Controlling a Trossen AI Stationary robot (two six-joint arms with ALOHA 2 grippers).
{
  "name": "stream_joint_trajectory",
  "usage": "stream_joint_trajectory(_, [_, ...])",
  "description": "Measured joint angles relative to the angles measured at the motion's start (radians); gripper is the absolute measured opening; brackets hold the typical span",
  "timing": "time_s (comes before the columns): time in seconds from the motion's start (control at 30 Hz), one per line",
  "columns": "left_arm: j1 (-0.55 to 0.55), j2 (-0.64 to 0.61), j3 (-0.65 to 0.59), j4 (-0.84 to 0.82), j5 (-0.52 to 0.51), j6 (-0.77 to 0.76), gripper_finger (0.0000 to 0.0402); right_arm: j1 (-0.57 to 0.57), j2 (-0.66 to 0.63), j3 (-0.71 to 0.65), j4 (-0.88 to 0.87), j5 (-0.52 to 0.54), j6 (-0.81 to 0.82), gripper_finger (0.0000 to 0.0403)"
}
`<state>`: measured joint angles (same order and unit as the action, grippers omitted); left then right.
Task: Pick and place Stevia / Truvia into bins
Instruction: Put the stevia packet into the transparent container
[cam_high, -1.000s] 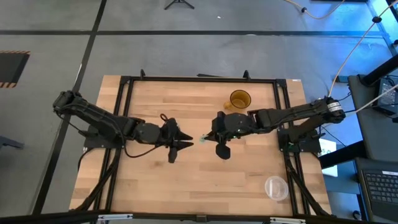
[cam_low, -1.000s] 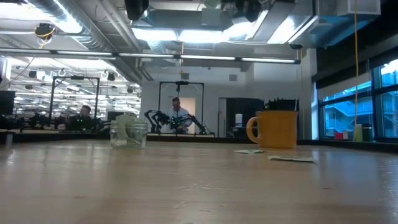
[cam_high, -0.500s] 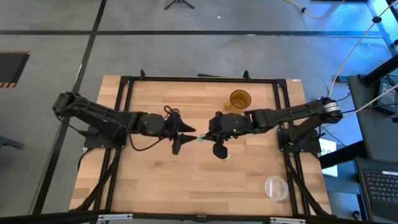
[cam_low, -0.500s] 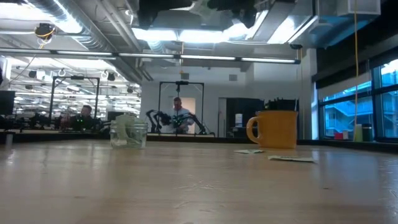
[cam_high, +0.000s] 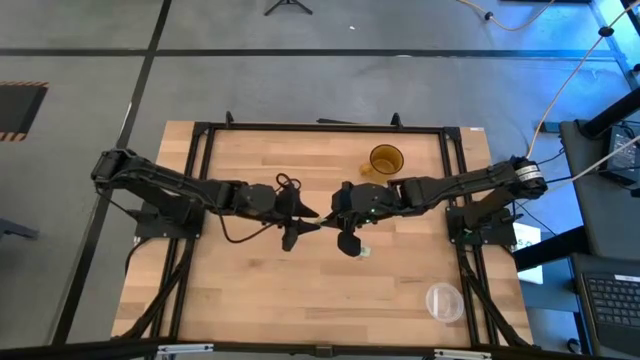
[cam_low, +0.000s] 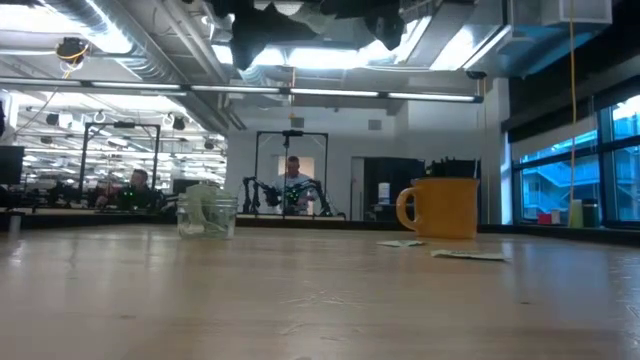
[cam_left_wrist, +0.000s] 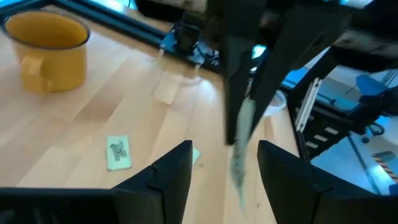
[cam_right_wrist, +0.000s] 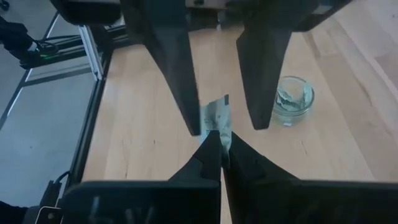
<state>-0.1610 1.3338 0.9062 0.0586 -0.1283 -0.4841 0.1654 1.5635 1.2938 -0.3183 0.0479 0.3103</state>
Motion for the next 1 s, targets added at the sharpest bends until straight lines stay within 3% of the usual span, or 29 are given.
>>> stream_joint_trajectory(0.4, [0.001,-0.005,0.000,0.091,-0.005,0.035,0.0160,0.000,0.000,0.000,0.002,0.000,0.028,0.0003])
stream_joint_trajectory(0.73, [0.001,0.002,0.000,0.093,-0.006,0.035,0.0113,0.000,-0.001,0.000,0.016,0.000,0.029,0.0003])
stream_joint_trajectory(1.0, [0.018,0.002,0.000,0.104,-0.001,0.037,0.0042,0.000,-0.001,0.000,0.014,0.001,0.029,0.0003])
